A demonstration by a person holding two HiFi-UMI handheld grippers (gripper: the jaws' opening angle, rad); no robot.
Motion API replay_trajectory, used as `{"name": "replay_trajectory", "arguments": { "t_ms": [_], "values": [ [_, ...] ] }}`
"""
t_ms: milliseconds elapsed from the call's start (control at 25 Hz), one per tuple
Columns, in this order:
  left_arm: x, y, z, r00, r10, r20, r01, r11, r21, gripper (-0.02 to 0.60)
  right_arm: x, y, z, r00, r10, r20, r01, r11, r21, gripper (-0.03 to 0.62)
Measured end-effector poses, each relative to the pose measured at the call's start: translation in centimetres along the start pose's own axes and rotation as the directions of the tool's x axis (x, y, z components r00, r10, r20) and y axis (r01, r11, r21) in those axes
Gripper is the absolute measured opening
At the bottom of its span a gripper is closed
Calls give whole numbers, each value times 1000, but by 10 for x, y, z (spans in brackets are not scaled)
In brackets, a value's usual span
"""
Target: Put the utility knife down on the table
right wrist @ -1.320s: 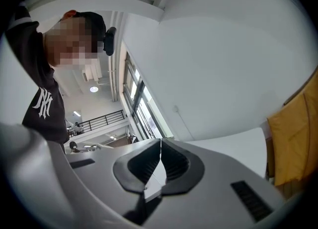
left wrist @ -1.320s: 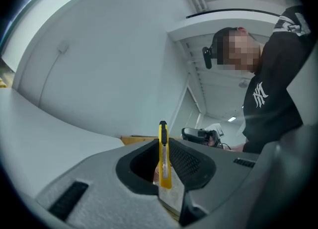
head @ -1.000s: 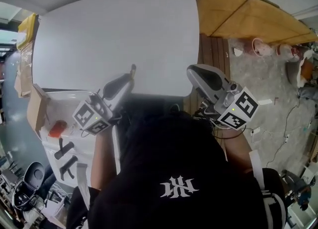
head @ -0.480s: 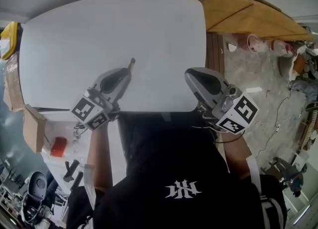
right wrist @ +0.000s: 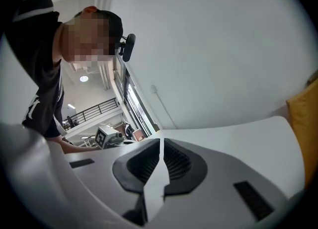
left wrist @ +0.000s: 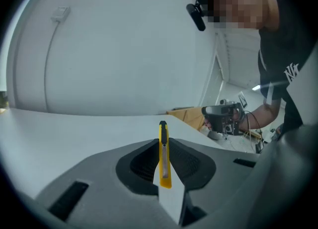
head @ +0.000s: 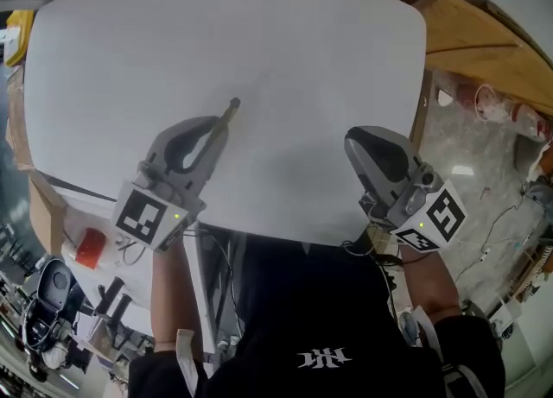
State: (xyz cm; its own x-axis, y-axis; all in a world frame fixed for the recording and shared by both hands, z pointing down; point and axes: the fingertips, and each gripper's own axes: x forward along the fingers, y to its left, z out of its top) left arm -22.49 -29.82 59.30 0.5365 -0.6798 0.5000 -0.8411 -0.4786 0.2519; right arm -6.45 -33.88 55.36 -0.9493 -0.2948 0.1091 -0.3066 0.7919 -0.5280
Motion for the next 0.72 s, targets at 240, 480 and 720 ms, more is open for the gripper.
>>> {"name": "replay_trajectory", "arguments": {
  "t_ms": [240, 480, 720],
  "values": [
    [45, 4, -46, 983, 67, -171, -44, 990, 135, 60, 10, -33, -38, 998, 68, 3, -68, 997, 38, 5],
    [67, 13, -64, 959, 102, -265, -48, 978, 203, 60, 16, -42, -64, 995, 98, -32, -95, 993, 70, 5],
    [79, 20, -76, 936, 125, -329, -39, 966, 257, 60, 14, -48, -66, 994, 102, -30, -99, 991, 85, 6]
  ]
}}
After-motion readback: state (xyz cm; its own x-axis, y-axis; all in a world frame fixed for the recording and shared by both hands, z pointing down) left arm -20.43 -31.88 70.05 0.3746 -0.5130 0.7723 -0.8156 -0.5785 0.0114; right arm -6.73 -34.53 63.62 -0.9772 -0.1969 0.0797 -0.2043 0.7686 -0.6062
